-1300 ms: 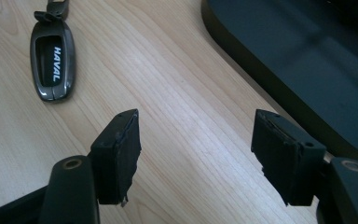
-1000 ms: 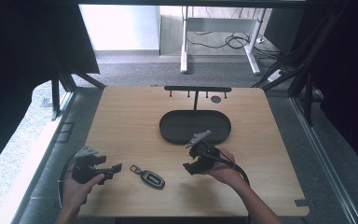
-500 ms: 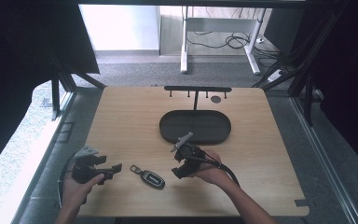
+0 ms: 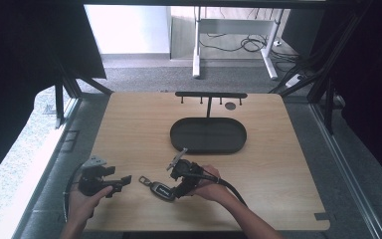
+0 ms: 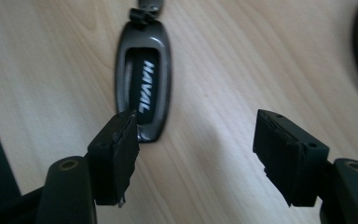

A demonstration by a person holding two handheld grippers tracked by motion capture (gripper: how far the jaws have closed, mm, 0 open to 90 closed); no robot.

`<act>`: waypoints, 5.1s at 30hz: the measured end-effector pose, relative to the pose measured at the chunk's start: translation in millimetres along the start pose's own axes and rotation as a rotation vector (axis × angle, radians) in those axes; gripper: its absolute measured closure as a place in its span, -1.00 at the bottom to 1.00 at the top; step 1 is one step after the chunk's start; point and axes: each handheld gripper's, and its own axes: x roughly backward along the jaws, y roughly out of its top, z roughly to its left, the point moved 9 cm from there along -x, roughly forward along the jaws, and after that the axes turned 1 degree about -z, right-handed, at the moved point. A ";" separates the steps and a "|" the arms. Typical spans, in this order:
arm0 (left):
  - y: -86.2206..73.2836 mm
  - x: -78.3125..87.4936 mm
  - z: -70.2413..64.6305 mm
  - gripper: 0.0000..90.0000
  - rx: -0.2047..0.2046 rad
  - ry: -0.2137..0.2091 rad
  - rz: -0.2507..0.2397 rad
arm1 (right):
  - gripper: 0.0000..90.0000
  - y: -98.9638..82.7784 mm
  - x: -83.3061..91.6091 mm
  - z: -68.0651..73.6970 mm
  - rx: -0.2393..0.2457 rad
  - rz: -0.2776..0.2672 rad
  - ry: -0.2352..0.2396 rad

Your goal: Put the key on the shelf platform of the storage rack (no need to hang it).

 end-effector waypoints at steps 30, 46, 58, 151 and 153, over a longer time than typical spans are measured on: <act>-0.8 -1.3 -1.4 -0.53 -0.003 -0.003 0.006 | -0.30 21.9 -41.7 33.4 0.071 0.063 0.040; -0.9 -0.7 0.3 -0.53 0.003 -0.004 0.003 | -0.18 27.0 -60.4 36.2 0.078 0.089 0.014; -0.7 -0.6 -0.7 -0.53 -0.001 -0.003 0.004 | 0.08 28.7 -60.0 34.1 0.058 0.088 0.044; -2.7 -4.3 -0.7 -0.53 -0.004 -0.002 0.018 | 0.09 19.5 44.3 -107.8 -0.138 -0.078 -0.083; -2.8 -4.4 -0.7 -0.53 -0.004 -0.001 0.018 | 0.09 19.4 44.3 -110.5 -0.134 -0.076 -0.087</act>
